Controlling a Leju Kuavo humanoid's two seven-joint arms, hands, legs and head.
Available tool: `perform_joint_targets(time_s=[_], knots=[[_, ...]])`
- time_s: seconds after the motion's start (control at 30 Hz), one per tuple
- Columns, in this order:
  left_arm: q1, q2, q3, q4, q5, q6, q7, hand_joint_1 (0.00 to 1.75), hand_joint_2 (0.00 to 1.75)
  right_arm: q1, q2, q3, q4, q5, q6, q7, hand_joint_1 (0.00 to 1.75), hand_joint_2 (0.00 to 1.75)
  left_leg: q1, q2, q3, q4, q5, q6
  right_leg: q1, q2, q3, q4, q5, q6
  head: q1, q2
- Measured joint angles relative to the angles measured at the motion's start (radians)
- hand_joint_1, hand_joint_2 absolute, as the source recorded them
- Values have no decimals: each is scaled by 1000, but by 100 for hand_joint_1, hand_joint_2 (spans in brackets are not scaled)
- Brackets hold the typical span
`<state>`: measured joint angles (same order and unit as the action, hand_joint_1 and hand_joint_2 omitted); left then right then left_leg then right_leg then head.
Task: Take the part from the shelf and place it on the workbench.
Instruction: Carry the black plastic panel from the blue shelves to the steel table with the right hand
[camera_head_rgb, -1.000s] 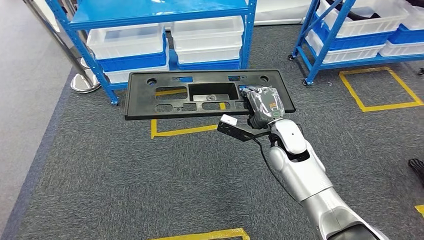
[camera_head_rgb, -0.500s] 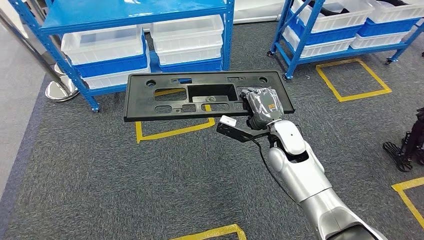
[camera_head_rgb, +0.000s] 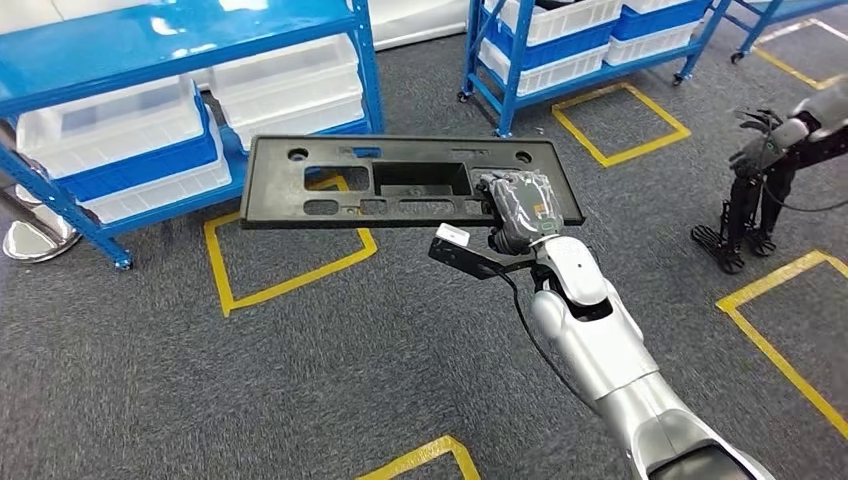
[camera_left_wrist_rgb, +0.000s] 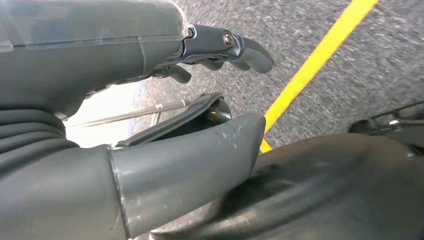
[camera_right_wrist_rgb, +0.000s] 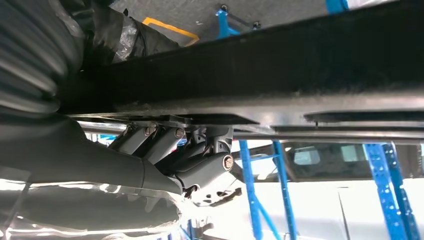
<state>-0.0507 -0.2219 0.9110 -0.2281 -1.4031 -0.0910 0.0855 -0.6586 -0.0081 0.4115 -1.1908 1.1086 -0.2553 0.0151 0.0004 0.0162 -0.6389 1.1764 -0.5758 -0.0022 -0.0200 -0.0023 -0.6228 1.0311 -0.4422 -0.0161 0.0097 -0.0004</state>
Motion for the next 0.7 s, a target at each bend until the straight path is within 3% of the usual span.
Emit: perform_joint_targets(time_s=[0.07,0.1,0.17,0.23,0.3,0.37,0.43,0.5,0.57,0.6,0.63,0.7], knots=[[2,0,0,0,0,0,0,0,175,1,9,2,4,0,0,0,175,175,0,-13,-49,113,-43,-2,4,23,-4,1,2,-4,0,0],[2,0,1,0,0,0,0,0,175,1,10,2,7,0,0,-1,175,175,1,-14,-53,125,-36,-1,5,36,-5,2,3,-4,0,0],[3,0,1,0,0,0,0,0,175,2,11,3,12,0,0,0,175,175,3,-28,-10,35,27,3,5,63,-5,7,3,-3,0,0],[4,-1,1,1,0,-2,0,0,175,0,12,3,13,0,0,0,175,175,9,-79,47,-91,77,8,6,87,-11,15,3,3,0,0],[4,-3,2,2,0,-3,0,0,175,-2,16,3,14,0,-1,0,175,175,11,-111,66,-137,84,13,4,111,-23,17,10,16,0,0],[4,-4,2,2,0,-3,0,0,175,0,18,4,14,0,-1,1,175,175,11,-90,68,-144,90,22,1,127,-31,14,16,31,0,0],[3,-5,4,2,0,-3,0,0,175,0,17,4,14,0,-1,1,175,175,14,-63,73,-156,98,37,5,86,-46,43,-5,41,2,0],[4,-5,5,2,0,-3,0,0,175,-3,17,4,14,0,-1,1,175,175,12,-36,75,-161,101,46,8,26,-93,145,-63,48,4,0],[5,-4,7,2,0,-3,0,0,175,-1,17,4,15,-1,-1,0,175,175,10,-9,74,-160,101,48,4,8,-148,264,-110,53,5,0],[6,-4,8,2,0,-3,0,0,175,1,17,4,16,-1,-1,0,175,175,9,4,74,-160,100,48,3,5,-157,286,-110,55,5,0],[6,-3,9,2,0,-3,0,0,175,2,17,4,17,-1,-1,0,175,175,9,16,74,-160,99,48,2,2,-144,267,-92,56,5,0],[6,-3,10,2,0,-3,0,0,175,0,16,4,18,-1,-1,1,175,175,8,36,77,-158,94,43,3,-26,-69,134,-34,53,5,0]])
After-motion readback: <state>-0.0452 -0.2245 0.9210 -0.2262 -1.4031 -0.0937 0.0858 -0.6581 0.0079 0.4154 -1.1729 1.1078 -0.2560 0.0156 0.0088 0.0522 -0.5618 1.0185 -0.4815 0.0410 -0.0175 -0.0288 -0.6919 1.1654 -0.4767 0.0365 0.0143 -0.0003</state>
